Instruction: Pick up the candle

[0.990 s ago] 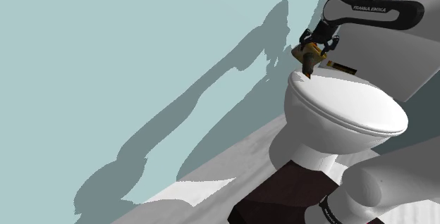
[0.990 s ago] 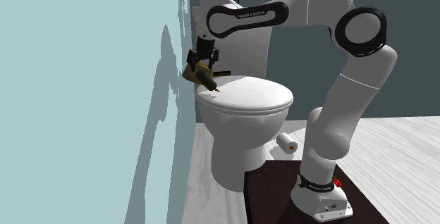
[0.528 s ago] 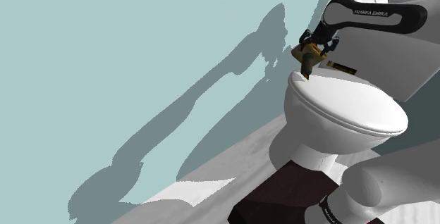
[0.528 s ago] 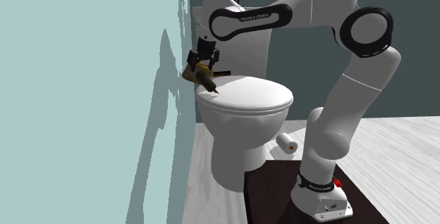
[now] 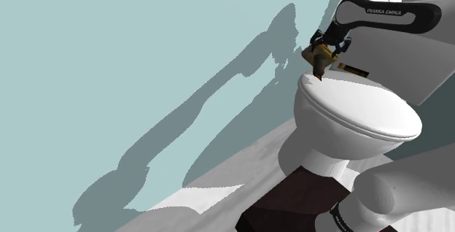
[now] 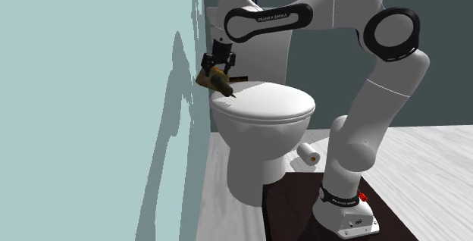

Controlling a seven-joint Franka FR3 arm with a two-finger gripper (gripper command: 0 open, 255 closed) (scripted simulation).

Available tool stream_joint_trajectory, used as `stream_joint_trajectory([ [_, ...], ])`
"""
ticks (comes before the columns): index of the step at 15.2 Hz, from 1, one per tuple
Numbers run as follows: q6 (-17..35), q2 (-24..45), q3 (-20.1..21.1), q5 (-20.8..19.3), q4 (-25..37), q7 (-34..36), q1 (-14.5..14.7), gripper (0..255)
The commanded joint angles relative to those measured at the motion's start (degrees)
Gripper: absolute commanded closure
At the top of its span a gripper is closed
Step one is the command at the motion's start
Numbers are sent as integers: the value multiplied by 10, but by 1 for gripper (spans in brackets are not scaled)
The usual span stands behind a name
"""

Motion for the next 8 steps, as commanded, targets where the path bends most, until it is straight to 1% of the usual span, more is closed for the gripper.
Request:
stream_joint_trajectory([
  [1,-18,22,-2,4,1,-3,0,255],
  [2,-25,23,-1,5,10,-4,0,255],
  [3,-12,8,-1,3,12,-6,0,0],
  [4,-12,8,-1,3,12,-6,0,0],
  [5,-108,44,-14,46,81,-36,6,0],
  [8,-85,39,-14,45,54,-33,5,0],
])
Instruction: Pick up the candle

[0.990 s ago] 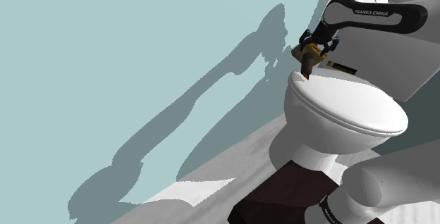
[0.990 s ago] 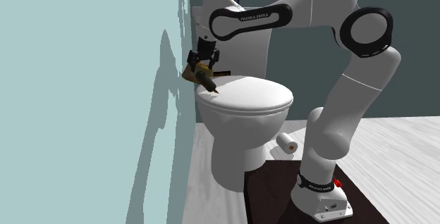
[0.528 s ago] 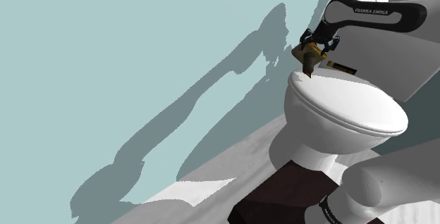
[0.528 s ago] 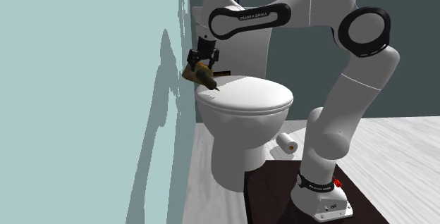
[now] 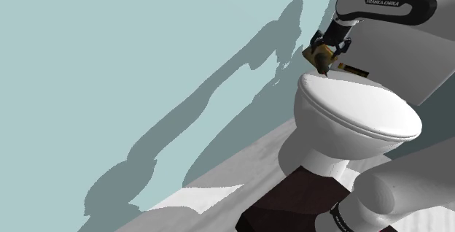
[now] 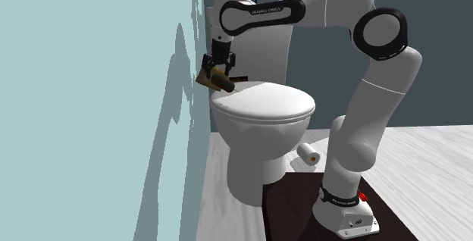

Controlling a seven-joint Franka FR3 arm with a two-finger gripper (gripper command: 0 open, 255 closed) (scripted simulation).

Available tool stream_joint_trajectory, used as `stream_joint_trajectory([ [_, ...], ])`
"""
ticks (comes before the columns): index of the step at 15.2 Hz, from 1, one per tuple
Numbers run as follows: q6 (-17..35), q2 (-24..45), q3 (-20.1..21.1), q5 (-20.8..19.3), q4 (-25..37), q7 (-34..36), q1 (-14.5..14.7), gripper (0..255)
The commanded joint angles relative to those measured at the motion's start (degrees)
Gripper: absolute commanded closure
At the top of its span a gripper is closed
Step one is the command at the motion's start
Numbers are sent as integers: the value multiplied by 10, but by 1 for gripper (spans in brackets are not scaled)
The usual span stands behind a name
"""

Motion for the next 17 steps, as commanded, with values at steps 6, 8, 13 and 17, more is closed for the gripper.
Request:
stream_joint_trajectory([
  [6,35,-2,-1,0,-44,5,0,0],
  [8,34,-3,-1,0,-44,5,0,255],
  [13,33,-3,-2,0,-43,4,-1,255],
  [17,28,-2,-1,1,-36,4,0,255],
])
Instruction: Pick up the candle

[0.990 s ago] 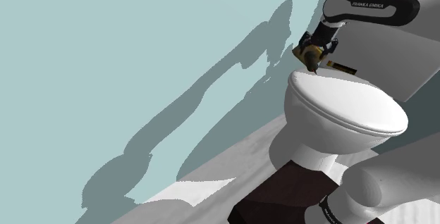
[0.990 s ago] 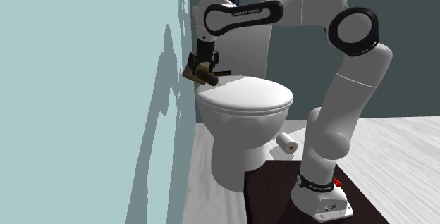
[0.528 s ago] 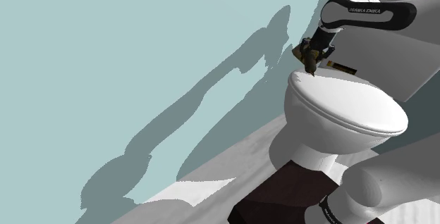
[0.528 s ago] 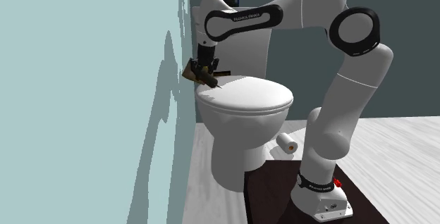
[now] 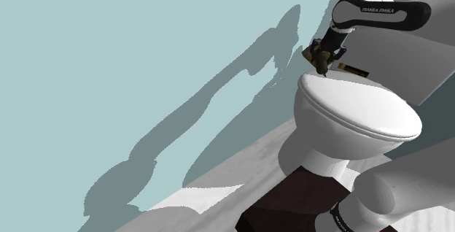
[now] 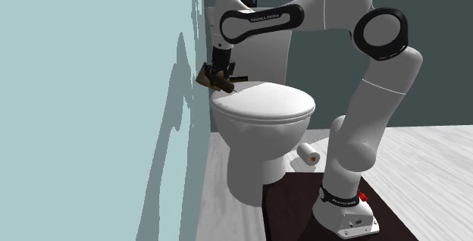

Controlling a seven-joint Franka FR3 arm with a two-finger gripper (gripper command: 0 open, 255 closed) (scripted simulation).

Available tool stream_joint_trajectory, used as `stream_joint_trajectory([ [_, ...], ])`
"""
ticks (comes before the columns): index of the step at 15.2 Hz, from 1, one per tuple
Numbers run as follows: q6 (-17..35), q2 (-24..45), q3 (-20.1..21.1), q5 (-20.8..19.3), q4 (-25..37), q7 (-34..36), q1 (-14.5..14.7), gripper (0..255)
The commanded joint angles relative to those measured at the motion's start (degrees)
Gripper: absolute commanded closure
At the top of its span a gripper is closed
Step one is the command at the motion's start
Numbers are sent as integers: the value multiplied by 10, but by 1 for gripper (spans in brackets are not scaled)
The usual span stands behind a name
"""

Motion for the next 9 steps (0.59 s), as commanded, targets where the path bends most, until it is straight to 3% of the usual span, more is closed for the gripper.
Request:
stream_joint_trajectory([
  [1,-8,1,2,1,12,-1,2,255],
  [9,-70,13,2,6,86,-10,3,255],
])
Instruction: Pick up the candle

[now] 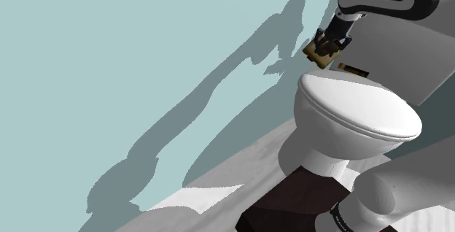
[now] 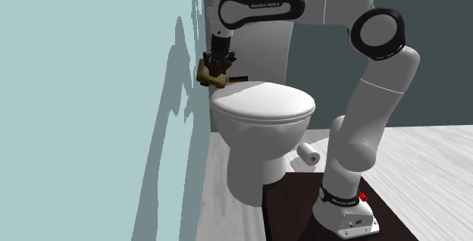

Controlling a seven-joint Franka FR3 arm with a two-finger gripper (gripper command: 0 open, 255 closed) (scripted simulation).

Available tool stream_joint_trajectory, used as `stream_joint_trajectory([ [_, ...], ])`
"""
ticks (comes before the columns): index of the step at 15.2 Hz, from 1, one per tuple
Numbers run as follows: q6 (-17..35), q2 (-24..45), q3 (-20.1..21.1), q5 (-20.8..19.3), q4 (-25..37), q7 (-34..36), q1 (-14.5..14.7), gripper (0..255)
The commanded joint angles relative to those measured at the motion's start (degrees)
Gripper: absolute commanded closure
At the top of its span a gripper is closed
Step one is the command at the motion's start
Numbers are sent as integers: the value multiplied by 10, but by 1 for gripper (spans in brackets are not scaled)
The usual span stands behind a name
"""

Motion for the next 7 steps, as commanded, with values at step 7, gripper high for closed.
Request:
stream_joint_trajectory([
  [7,-48,13,1,3,63,-7,1,255],
])
